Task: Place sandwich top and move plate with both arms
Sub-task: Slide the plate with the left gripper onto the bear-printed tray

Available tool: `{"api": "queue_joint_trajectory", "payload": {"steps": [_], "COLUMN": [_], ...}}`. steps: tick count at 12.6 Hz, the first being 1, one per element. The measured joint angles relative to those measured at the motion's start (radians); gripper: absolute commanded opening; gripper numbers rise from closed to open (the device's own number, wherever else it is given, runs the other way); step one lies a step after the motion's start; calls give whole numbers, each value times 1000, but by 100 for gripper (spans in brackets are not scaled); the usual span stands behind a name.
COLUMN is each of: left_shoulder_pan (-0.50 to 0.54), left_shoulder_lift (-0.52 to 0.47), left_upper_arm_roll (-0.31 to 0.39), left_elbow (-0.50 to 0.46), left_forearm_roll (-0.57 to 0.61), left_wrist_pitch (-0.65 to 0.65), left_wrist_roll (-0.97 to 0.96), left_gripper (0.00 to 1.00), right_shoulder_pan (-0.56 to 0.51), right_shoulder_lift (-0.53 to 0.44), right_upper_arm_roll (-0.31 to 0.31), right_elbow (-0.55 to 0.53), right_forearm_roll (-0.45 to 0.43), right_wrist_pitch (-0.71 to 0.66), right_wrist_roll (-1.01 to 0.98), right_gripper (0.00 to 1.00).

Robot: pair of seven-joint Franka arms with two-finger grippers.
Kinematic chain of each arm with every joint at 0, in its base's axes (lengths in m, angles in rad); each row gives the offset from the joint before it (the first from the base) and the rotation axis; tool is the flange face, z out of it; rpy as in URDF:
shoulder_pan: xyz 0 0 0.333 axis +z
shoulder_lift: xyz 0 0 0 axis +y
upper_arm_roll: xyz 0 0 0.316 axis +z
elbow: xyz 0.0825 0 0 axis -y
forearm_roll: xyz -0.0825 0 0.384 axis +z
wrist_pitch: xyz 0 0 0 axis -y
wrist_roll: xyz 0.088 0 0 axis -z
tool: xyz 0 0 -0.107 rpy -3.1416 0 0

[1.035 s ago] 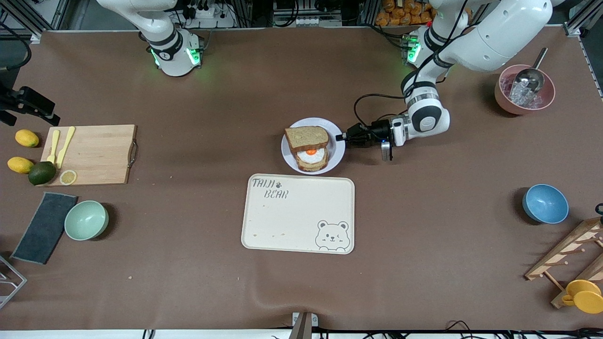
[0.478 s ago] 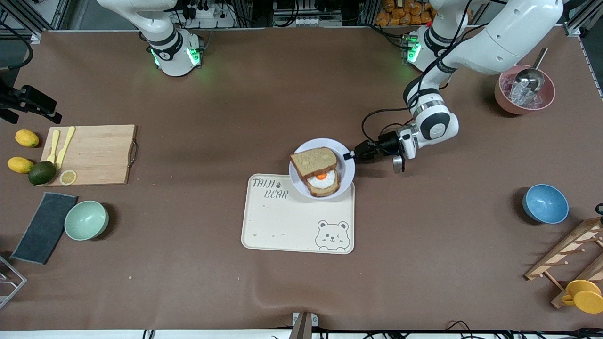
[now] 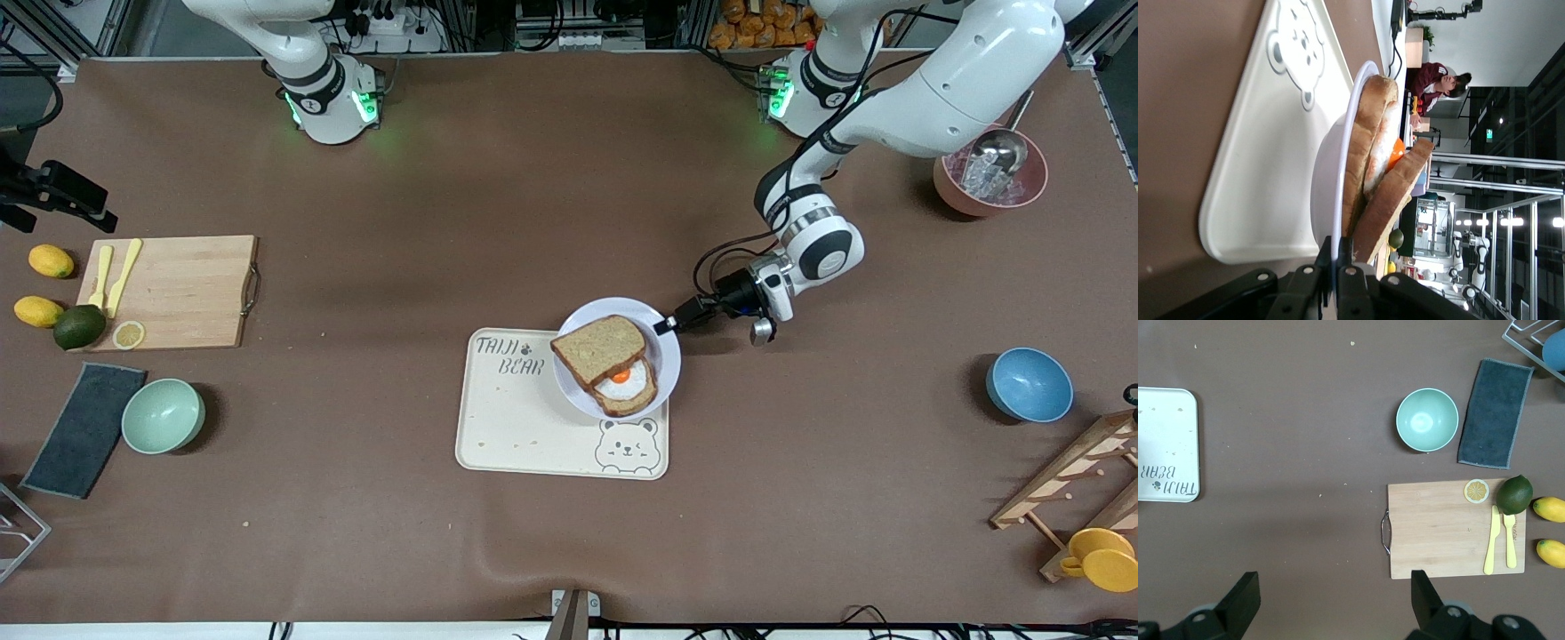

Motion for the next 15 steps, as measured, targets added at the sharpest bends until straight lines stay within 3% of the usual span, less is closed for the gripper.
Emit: {"api": "queue_joint_trajectory", "payload": {"steps": [15], "left_shoulder_pan": [-49], "left_shoulder_lift": [118], "left_upper_arm_roll": [15], "left_elbow": [143], "left_forearm_roll": [0], "left_wrist_pitch": [107], "left_wrist_roll": [0], "left_gripper": [0], "right_shoulder_pan": [0], "right_shoulder_lift": [0], "right_upper_arm_roll": [0], "right_elbow": [-2], "right_forearm_roll": [0], "right_wrist_pitch": [-12], "right_wrist_roll": [0], "right_gripper": [100]}}
